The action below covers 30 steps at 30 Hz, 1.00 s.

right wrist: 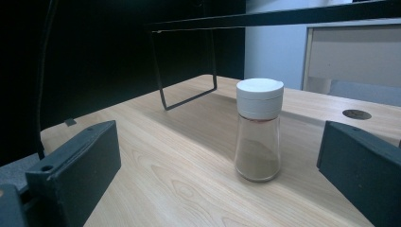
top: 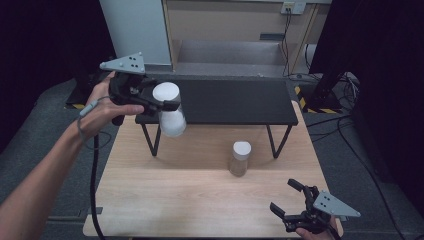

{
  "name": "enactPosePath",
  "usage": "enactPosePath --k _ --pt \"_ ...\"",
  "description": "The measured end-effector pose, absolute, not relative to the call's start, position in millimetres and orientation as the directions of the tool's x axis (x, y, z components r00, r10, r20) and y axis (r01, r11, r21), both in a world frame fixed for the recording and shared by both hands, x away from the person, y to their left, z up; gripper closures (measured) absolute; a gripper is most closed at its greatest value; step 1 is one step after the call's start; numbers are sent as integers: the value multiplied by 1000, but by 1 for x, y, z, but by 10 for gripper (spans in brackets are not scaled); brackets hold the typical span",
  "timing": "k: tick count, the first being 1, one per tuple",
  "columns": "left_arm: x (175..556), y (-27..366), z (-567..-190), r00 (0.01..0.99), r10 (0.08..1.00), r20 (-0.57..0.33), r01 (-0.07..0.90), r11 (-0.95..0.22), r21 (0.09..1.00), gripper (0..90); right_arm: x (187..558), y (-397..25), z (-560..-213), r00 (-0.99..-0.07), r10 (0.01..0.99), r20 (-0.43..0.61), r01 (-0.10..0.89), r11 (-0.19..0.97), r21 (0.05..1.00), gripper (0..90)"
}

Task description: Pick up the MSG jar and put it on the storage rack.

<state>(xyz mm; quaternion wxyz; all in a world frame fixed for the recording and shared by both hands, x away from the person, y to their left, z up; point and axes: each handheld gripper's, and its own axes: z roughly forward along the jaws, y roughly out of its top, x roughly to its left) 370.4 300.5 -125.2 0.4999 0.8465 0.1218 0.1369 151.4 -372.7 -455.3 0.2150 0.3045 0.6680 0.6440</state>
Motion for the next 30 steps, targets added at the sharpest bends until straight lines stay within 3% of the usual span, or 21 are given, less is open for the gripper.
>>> enactPosePath --k 15,30 --pt "419 286 -122 926 361 107 84 -476 876 316 151 -373 -455 -716 690 106 132 -15 991 8" --pt "444 275 -140 834 535 133 152 -455 877 315 149 -373 -455 -709 696 111 135 -19 991 8"
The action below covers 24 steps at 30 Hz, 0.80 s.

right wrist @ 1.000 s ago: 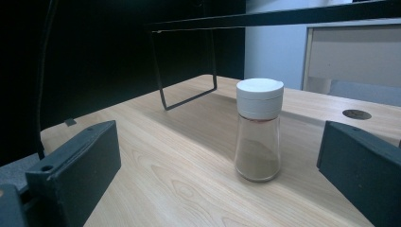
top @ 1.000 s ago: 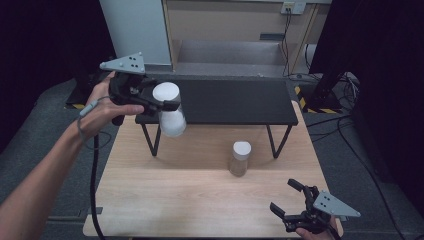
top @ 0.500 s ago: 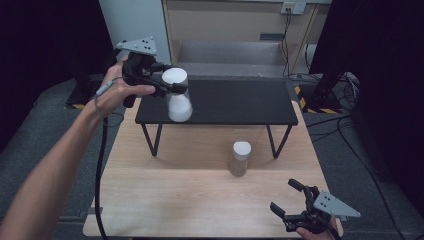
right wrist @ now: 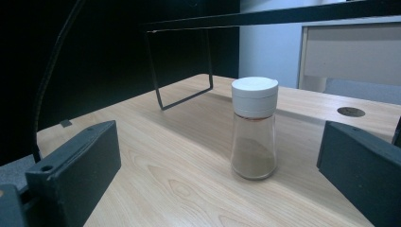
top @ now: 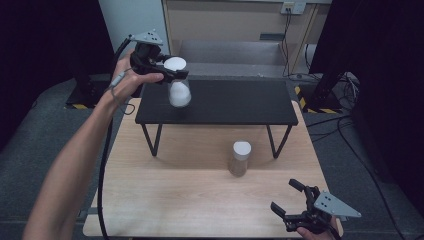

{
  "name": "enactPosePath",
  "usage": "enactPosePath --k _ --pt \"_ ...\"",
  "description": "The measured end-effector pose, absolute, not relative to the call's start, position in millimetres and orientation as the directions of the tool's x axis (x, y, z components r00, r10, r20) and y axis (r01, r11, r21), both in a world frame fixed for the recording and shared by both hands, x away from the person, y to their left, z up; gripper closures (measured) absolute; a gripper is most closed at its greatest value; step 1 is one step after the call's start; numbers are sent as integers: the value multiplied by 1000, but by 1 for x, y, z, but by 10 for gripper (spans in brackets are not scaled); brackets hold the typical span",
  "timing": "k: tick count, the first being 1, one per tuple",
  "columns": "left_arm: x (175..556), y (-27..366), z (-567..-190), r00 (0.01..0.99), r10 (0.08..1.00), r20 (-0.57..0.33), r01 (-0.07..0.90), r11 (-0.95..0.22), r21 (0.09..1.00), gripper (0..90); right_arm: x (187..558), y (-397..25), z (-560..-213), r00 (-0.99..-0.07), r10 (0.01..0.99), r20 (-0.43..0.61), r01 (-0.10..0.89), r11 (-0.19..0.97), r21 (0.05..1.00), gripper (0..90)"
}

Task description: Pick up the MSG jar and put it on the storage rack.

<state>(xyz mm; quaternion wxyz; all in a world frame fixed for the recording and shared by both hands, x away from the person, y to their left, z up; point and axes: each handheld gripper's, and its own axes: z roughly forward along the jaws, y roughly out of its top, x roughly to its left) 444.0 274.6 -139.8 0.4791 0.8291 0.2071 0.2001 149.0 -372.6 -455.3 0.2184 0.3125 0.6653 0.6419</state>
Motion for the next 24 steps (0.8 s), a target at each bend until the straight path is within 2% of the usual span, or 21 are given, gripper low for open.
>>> enactPosePath --k 10,20,24 --pt "458 272 -153 791 599 128 195 -444 874 315 149 -373 -455 -710 695 113 138 -20 990 8" --pt "465 267 -163 788 604 123 219 -461 860 315 150 -373 -456 -714 691 113 138 -20 990 8" --pt "464 270 -172 782 614 113 209 -428 879 312 151 -374 -456 -719 686 113 137 -19 990 8"
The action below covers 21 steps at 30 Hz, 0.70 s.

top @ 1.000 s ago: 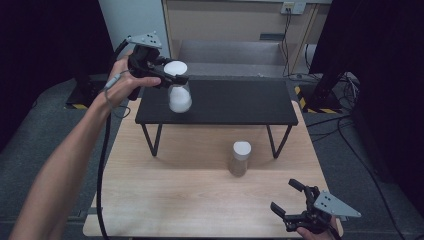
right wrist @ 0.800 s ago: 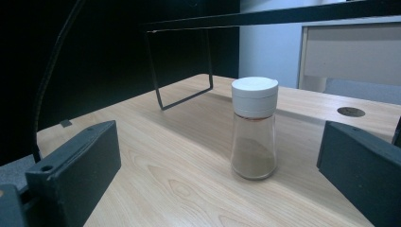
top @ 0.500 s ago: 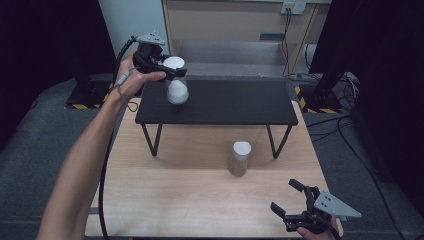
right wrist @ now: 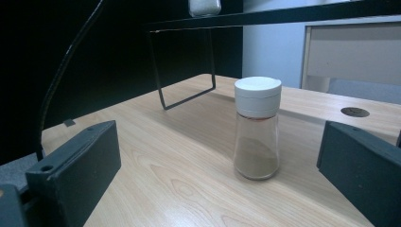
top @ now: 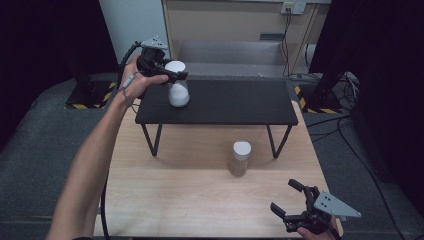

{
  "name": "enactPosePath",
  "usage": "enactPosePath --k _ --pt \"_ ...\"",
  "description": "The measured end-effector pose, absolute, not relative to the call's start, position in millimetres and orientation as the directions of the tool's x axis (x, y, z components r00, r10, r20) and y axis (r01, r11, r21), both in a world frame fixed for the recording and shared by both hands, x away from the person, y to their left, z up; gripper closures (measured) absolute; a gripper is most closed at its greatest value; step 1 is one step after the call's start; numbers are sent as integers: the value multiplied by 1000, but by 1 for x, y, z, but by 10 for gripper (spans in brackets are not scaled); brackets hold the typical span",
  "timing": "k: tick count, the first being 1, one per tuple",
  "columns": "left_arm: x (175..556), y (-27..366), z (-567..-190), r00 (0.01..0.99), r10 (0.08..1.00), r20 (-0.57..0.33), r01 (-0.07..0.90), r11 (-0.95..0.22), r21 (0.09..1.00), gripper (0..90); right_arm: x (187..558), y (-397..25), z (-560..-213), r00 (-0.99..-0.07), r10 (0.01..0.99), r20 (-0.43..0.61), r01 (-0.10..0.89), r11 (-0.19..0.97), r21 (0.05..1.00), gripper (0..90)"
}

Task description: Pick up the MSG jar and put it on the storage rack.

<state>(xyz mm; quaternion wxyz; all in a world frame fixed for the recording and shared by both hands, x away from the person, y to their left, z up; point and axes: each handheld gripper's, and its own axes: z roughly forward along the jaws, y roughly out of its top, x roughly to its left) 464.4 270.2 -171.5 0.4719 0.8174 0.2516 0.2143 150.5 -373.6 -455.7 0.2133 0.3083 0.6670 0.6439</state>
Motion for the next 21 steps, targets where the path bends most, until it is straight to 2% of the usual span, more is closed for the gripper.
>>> enactPosePath --k 1,4,7,16,21 --pt "464 273 -177 782 616 99 203 -401 893 306 151 -374 -456 -720 685 113 137 -20 990 8" --pt "459 273 -177 775 621 114 185 -396 900 135 150 -374 -456 -723 682 112 135 -19 991 8" --pt "453 277 -177 765 634 109 171 -364 915 72 151 -374 -455 -726 679 112 137 -18 990 8" --pt "435 289 -170 744 667 37 153 -224 963 65 151 -374 -455 -731 674 110 135 -16 991 8" --pt "422 293 -160 749 662 33 136 -202 970 64 152 -374 -455 -733 671 110 135 -15 991 8"
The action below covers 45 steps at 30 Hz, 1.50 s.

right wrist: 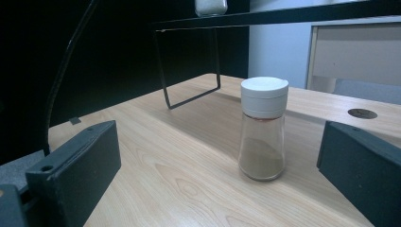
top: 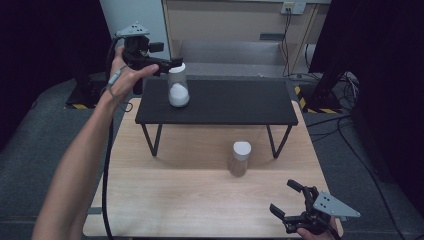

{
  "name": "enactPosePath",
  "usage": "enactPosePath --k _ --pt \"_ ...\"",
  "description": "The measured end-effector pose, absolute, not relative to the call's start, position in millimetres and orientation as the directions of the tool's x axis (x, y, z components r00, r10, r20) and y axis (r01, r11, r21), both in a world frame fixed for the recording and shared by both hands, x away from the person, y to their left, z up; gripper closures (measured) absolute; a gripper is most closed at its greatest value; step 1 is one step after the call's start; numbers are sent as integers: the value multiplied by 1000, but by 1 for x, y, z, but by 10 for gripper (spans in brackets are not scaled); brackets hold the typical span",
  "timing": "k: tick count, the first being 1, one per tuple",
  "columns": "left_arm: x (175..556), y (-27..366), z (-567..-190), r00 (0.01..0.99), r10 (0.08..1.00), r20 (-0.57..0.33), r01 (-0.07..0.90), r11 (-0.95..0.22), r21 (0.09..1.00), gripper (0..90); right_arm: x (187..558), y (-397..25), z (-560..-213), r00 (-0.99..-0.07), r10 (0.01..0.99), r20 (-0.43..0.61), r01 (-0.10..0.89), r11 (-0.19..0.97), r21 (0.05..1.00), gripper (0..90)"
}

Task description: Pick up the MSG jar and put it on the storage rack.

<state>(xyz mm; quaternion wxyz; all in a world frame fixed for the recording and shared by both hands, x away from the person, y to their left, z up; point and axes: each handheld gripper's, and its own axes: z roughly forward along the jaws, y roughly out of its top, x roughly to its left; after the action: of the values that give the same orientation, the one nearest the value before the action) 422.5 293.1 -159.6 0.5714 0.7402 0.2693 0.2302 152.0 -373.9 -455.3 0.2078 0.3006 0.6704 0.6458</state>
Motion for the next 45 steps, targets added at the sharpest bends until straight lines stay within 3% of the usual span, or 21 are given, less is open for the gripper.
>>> enactPosePath --k 7,16,26,45 --pt "403 300 -155 769 638 33 99 -170 980 65 153 -374 -455 -739 665 107 134 -11 991 8" --pt "378 302 -178 787 617 1 102 -131 986 68 155 -374 -455 -751 652 104 133 -5 991 8" --pt "351 302 -197 810 581 80 50 -204 978 76 156 -374 -455 -756 645 108 138 -3 990 8" --pt "299 311 -286 819 570 69 46 -185 982 84 157 -373 -454 -762 640 102 137 5 991 8"
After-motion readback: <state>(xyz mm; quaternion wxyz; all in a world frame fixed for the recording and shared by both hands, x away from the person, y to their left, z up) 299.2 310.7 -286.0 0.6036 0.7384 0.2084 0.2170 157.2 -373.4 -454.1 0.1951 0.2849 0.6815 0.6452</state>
